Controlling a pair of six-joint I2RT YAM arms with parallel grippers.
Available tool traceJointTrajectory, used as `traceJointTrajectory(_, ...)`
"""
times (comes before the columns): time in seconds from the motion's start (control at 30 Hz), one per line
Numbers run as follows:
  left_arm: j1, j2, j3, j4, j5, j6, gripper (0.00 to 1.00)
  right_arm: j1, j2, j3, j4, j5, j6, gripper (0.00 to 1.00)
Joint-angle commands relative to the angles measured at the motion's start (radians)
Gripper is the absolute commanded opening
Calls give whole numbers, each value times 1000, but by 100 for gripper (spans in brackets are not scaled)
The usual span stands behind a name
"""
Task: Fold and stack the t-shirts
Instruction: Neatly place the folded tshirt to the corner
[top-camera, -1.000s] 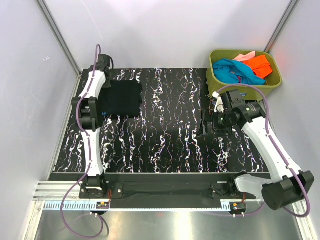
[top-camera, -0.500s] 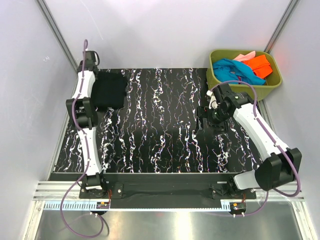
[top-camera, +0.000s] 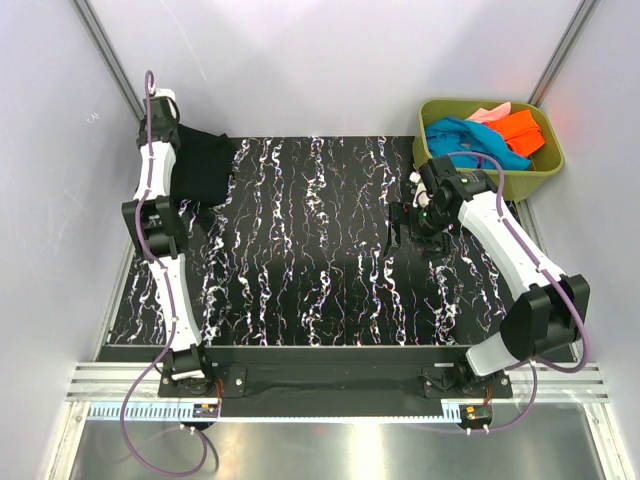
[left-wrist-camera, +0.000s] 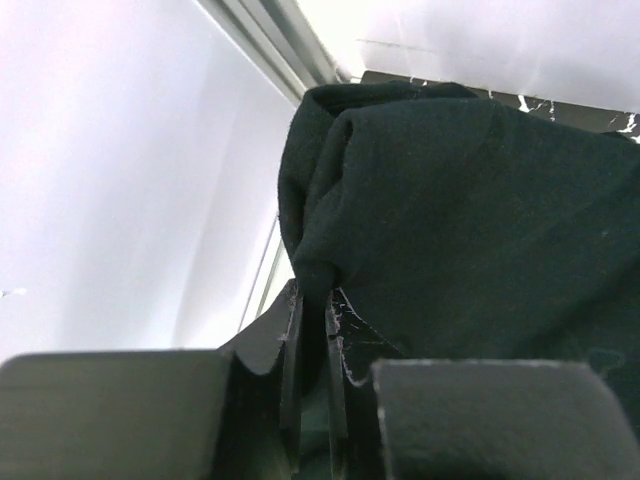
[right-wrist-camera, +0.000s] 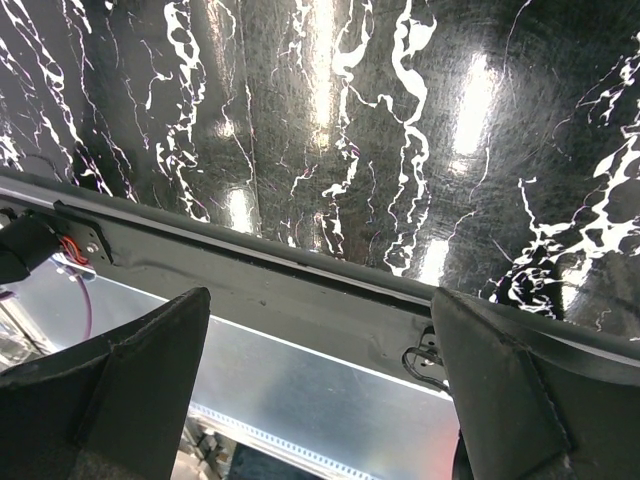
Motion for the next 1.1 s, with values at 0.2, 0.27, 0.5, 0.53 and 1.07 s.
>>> traceJointTrajectory(0.2,21,-9,112,89,42,-44,99,-4,2,17,25,-34,61,100)
traceJointTrajectory(0.27,25,-49,116,81,36,-52,99,-2,-15,1,39,-39,67,100)
traceJointTrajectory(0.5,-14,-258,-26,46,68,-92,99,-4,-68,-36,82,-34,74,100)
traceJointTrajectory(0.53,-42,-299,-136,57,79,-106,99,-4,-78,-52,98,-36,76,100)
traceJointTrajectory(1.07,-502,-1110,-1126,-8,264,-489,99,-2,-511,-476,282,-84,148,100)
